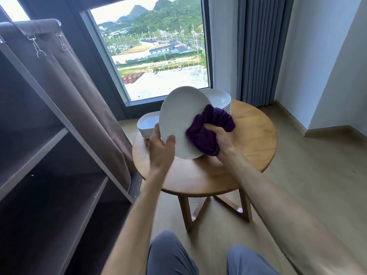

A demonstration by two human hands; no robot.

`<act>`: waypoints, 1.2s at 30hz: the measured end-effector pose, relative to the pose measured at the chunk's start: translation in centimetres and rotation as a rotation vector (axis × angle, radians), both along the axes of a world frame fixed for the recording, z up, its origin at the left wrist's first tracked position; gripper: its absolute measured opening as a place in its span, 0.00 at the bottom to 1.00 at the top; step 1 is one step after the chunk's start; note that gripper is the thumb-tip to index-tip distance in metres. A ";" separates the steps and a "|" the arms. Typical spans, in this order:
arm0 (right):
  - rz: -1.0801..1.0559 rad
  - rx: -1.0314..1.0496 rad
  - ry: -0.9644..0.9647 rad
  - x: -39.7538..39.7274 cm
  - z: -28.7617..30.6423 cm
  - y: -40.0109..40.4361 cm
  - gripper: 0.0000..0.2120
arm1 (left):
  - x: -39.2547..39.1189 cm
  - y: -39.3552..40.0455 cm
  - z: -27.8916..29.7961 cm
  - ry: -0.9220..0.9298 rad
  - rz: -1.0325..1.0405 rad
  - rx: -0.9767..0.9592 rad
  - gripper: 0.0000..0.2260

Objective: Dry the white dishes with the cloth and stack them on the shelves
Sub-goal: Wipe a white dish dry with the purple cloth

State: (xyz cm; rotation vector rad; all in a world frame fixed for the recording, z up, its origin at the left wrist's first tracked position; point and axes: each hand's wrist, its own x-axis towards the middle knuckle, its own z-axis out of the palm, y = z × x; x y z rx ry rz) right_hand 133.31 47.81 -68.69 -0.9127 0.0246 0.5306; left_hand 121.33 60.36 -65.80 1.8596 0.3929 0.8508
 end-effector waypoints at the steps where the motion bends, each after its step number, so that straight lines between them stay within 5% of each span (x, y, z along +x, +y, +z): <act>1: 0.010 -0.031 -0.055 0.3 0.1 -0.5 0.06 | -0.4 1.6 1.4 0.123 -0.086 0.065 0.19; 4: -0.097 -0.094 -0.144 0.7 0.5 -0.6 0.11 | -0.7 4.4 4.9 0.284 -0.269 -0.009 0.27; 9: -0.125 0.045 0.094 -0.2 0.9 2.4 0.16 | 1.7 -1.0 1.1 -0.105 -0.003 -0.193 0.31; 14: -0.153 0.170 0.265 -1.6 -0.8 3.3 0.23 | 3.5 -2.6 -0.9 -0.156 0.124 -0.181 0.24; 18: -0.194 0.155 0.248 -1.8 -2.2 2.4 0.19 | 2.0 -0.4 0.8 0.000 0.020 -0.015 0.25; 22: -0.179 0.034 0.005 -0.2 -2.3 1.5 0.18 | 0.6 3.3 5.0 0.318 -0.144 0.231 0.23; 25: -0.199 -0.088 -0.119 0.0 -1.6 1.7 0.20 | 0.9 5.2 8.7 0.481 -0.236 0.220 0.17; 31: -0.237 0.056 0.138 -0.2 0.9 3.8 0.23 | 0.8 0.4 3.1 -0.131 -0.071 -0.370 0.16; 36: -0.185 0.123 0.206 -1.6 0.7 4.3 0.24 | 2.1 -4.2 -1.0 -0.267 0.085 -0.351 0.19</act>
